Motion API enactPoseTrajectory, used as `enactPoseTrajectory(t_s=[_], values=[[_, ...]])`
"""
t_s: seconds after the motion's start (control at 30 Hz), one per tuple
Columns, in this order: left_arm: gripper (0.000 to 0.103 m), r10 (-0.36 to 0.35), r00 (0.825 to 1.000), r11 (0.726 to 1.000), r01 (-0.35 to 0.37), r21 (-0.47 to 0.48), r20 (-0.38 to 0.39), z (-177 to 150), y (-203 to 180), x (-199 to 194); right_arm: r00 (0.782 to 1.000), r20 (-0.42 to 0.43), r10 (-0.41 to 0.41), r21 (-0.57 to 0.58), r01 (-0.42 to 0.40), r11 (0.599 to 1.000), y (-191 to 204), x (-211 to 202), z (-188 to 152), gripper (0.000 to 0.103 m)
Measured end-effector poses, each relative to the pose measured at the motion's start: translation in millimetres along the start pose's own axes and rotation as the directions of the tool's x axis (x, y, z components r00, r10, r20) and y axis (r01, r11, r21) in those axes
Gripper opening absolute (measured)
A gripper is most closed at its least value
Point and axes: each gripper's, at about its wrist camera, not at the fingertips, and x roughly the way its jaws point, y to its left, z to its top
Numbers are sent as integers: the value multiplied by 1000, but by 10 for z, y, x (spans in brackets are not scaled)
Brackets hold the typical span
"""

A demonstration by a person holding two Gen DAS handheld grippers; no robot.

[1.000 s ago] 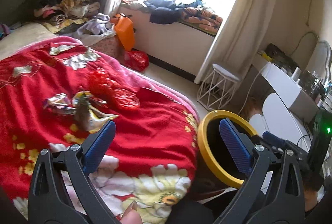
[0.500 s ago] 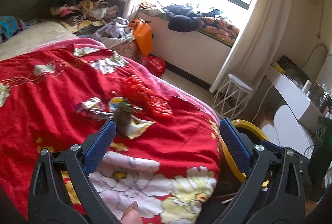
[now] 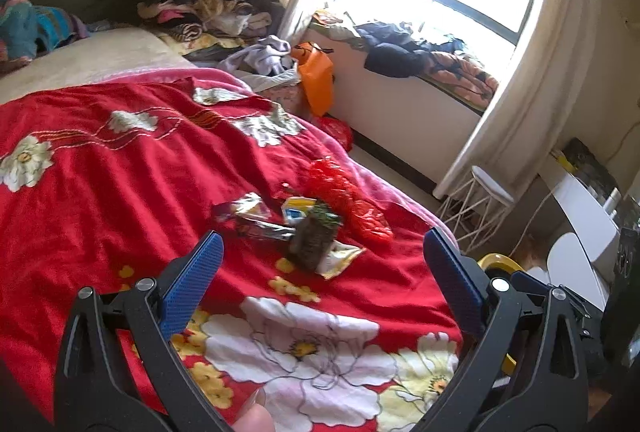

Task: Collect trash
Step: 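Move both tools back over the bed toward the remaining wrappers, then grasp the chocolate bar wrapper with the left tool while the right tool grasps the yellow chip bag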

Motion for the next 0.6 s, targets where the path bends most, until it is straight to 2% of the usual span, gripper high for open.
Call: enactPoseTrajectory(t_s=[0.23, 0.5, 0.6], values=[[92, 30, 1000, 998, -30, -48, -2, -21, 265, 30, 1000, -3, 14, 22, -14, 1000, 76, 232, 157, 66], [91, 46, 998, 993, -51, -111, -47, -56, 514, 230, 999, -38, 28, 89, -25, 996, 16, 639, 285, 65], [87, 39, 996, 991, -48, -126, -75, -73, 591, 361, 997, -65, 32, 98, -25, 995, 29, 839, 317, 59]])
